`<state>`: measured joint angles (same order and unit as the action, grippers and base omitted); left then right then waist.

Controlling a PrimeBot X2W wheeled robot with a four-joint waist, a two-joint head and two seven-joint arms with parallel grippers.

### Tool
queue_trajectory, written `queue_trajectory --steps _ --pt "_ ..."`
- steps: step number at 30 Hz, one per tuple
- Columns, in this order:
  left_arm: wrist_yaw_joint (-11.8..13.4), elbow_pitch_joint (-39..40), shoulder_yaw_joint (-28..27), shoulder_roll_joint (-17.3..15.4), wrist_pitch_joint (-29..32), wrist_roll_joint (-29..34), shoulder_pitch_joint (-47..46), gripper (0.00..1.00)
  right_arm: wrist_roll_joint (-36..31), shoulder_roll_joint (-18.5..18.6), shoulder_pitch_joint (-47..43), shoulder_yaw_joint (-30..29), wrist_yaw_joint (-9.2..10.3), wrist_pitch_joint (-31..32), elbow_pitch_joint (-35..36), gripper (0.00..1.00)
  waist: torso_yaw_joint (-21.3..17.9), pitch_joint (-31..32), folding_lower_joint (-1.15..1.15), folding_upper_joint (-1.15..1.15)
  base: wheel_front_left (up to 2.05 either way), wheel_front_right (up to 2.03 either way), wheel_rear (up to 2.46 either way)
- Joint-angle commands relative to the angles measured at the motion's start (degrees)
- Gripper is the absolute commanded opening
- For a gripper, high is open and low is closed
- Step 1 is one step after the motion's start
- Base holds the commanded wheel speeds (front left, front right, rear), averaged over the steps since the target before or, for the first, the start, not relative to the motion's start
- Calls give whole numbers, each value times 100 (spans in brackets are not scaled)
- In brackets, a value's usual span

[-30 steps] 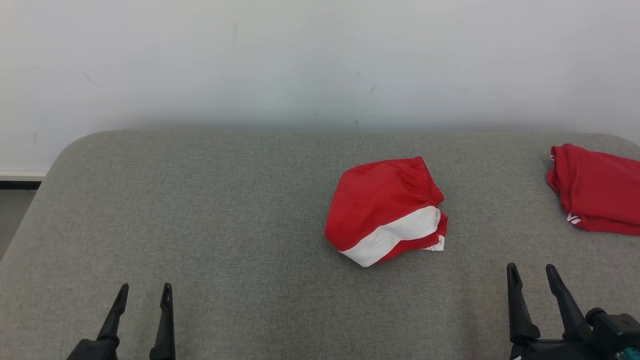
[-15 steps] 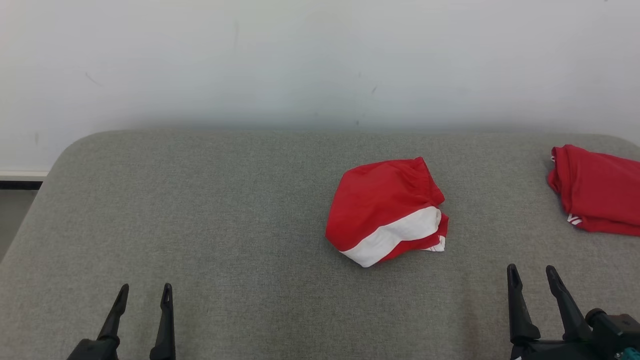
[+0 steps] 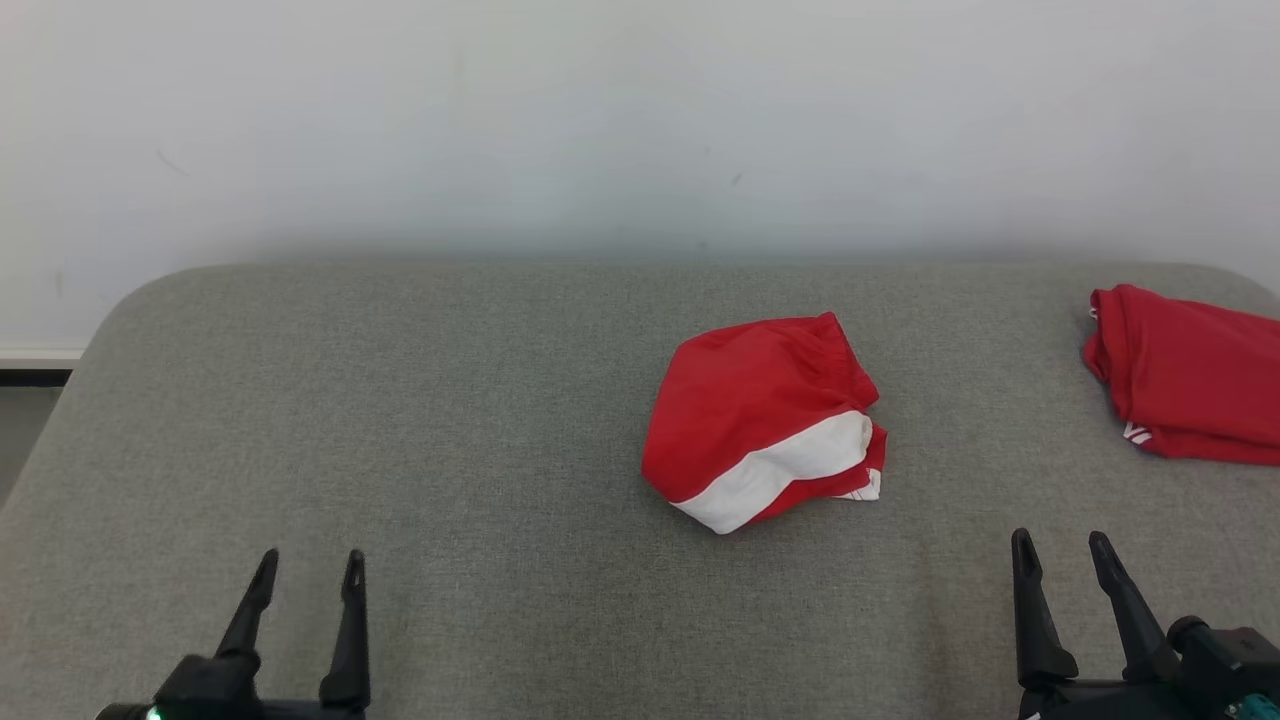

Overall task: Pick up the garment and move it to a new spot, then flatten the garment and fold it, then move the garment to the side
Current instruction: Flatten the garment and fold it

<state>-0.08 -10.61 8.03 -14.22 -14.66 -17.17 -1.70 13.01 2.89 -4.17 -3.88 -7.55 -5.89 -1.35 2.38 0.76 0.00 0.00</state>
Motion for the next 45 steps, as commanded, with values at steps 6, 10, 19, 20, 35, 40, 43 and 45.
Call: queue_trajectory --steps 6,10,19,20,35,40,43,45 --pt "-253 -66 503 186 197 227 -862 100 41 -1 90 60 12 -52 -46 100 -205 -138 0 0 0 0 0" --pt "-461 -414 862 377 320 282 -1647 100 55 -1 177 53 12 -85 -77 100 -424 -316 0 0 0 0 0" --pt "-696 -1466 1564 580 487 374 -3063 100 132 -3 394 50 12 -244 -194 100 -1106 -775 0 0 0 0 0" --pt "-692 -1605 1631 586 517 375 -3174 100 155 -2 420 45 12 -272 -222 100 -1174 -818 0 0 0 0 0" --pt "-731 -3387 2630 451 989 178 -3900 100 345 -2 707 129 12 -623 -647 100 -1724 -1179 0 0 0 0 0" --pt "-731 -3807 2745 572 871 59 -3980 0 307 -2 745 57 12 -669 -693 100 -1660 -1141 0 0 0 0 0" --pt "-732 -3850 2784 661 638 -65 -4057 0 243 -3 706 10 12 -669 -697 100 -1515 -1067 0 0 0 0 0" --pt "-732 -3774 2787 770 462 -215 -4071 0 227 -1 639 -42 12 -650 -686 100 -1360 -987 0 0 0 0 0"
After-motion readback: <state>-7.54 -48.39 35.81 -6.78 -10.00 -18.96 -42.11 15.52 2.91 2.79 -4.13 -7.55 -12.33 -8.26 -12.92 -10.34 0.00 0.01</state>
